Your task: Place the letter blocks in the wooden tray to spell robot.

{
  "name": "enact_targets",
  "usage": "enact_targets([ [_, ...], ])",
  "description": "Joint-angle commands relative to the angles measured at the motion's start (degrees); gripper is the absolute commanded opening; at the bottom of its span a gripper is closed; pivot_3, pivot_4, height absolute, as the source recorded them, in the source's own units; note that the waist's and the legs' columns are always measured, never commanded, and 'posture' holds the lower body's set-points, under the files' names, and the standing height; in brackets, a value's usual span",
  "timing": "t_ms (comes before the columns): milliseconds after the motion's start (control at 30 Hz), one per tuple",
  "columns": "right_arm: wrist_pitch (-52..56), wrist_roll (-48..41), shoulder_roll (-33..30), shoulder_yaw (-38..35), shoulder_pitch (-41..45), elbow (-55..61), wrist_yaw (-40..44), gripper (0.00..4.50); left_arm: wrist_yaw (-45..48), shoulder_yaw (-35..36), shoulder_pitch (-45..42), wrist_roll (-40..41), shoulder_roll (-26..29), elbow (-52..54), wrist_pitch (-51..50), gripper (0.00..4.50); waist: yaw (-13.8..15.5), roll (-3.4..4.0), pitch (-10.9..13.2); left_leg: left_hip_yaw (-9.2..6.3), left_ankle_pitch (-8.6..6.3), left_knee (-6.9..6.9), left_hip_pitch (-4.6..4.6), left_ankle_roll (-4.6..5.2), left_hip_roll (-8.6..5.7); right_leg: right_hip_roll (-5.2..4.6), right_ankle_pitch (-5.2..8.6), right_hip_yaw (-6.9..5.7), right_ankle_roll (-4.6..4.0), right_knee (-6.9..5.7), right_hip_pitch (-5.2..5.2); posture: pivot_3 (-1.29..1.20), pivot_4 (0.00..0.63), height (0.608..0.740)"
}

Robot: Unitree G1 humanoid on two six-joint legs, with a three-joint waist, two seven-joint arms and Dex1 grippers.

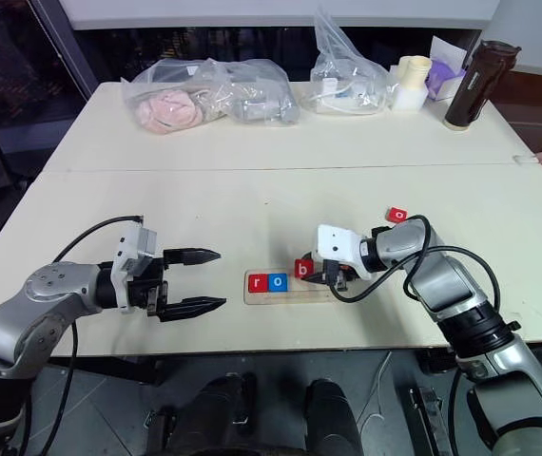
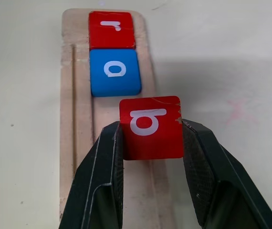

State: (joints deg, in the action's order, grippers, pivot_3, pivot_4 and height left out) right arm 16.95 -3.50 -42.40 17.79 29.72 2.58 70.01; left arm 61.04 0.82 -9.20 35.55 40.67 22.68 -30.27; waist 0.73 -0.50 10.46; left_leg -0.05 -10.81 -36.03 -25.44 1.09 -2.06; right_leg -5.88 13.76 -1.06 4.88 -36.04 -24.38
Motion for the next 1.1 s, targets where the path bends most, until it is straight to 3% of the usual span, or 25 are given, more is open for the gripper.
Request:
enact_targets([
  [33,0.9,-0.8,-0.7,0.0,0.2,2.7,1.4,1.14,0.0,0.4,-0.6,0.1,0.6,1.7,0.8,4.50,0.0,0.00,0.0,0.00,0.00,0.00,0.00,0.00,0.00,0.00,0.00,0.00,0.00,0.00,0.00,0.00,0.150,0.725],
  [400,5.6,-1.9,0.2,0.1,-0.8,6.9,2.0,1.14,-1.5,0.1,-1.5,0.4,-0.2,2.1,0.0,4.50,0.0,0.00,0.0,0.00,-0.03,-0.03,0.01,-0.04,0.00,0.00,0.00,-0.01,0.00,-0.01,0.01,0.00,0.150,0.725],
  [1100,5.0,-1.0,1.3,2.2,0.4,4.7,1.0,1.14,-3.4,0.7,-1.3,1.3,-0.7,3.3,-1.4,4.50,0.0,0.00,0.0,-0.01,-0.03,-0.04,0.01,-0.05,0.00,0.00,0.00,-0.04,0.00,-0.01,0.02,0.00,0.150,0.725],
])
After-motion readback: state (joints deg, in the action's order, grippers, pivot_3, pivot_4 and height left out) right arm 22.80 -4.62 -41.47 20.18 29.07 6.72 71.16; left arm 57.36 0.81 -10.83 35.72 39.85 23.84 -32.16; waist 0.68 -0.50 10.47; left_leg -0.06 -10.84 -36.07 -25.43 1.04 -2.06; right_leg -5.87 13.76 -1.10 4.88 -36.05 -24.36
